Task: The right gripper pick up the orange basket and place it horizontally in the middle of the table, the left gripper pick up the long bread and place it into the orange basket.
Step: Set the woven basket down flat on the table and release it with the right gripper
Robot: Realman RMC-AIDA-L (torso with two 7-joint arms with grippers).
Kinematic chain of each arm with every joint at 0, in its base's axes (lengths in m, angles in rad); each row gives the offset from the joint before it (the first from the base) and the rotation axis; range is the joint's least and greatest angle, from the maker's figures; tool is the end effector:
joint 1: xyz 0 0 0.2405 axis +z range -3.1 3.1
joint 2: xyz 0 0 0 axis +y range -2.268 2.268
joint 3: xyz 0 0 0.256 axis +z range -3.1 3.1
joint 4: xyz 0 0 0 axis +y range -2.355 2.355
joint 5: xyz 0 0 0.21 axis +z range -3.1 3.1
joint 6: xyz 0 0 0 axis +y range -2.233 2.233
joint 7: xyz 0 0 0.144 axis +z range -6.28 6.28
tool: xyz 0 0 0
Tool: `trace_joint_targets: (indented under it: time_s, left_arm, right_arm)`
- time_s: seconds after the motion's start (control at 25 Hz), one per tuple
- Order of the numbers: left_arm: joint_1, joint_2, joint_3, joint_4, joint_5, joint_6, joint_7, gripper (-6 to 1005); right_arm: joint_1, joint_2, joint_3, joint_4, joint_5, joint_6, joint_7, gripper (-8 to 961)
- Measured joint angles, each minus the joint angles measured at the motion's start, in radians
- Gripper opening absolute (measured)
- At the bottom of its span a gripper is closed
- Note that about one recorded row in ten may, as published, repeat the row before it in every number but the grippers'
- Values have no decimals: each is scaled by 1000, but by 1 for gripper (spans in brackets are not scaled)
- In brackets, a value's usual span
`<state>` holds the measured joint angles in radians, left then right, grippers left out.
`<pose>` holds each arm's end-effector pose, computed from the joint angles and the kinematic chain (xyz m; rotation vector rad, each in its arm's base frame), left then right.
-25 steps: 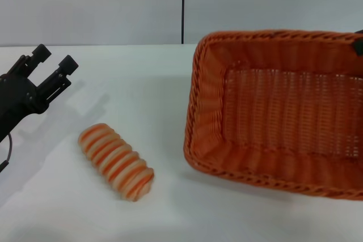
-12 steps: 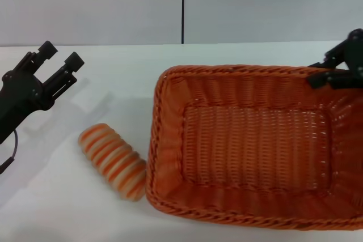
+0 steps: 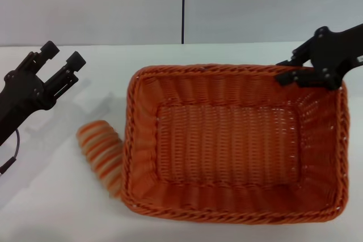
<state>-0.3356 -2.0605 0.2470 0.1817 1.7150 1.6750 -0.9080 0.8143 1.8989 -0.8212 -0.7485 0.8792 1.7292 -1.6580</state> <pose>-0.3208 0.2613 0.0104 -1.9861 -0.6927 -1.2301 0.2003 0.3860 0.0574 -3.0741 0.1828 0.1285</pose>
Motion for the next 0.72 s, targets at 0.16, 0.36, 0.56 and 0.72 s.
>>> trace_joint_targets:
  time_s: [0.16,0.36,0.56,0.72]
  left_arm:
    - [7,-1,3,-1,0,0,-11,811]
    - [15,-1,3,-9,0,5,-14,811]
    - [16,0,3,-12,0,5,-14,811]
    - [13,0,8,-12,0,4,-14,811]
  right_arm:
    - [6,31,-12,0,-10,-37,-25,202]
    - [11,54,-30,19,-12,-90,-46,223]
    - [15,58,-70,40,-15,-130,-53,243]
    - [16,68,-90,43,-17,-149,-55,259]
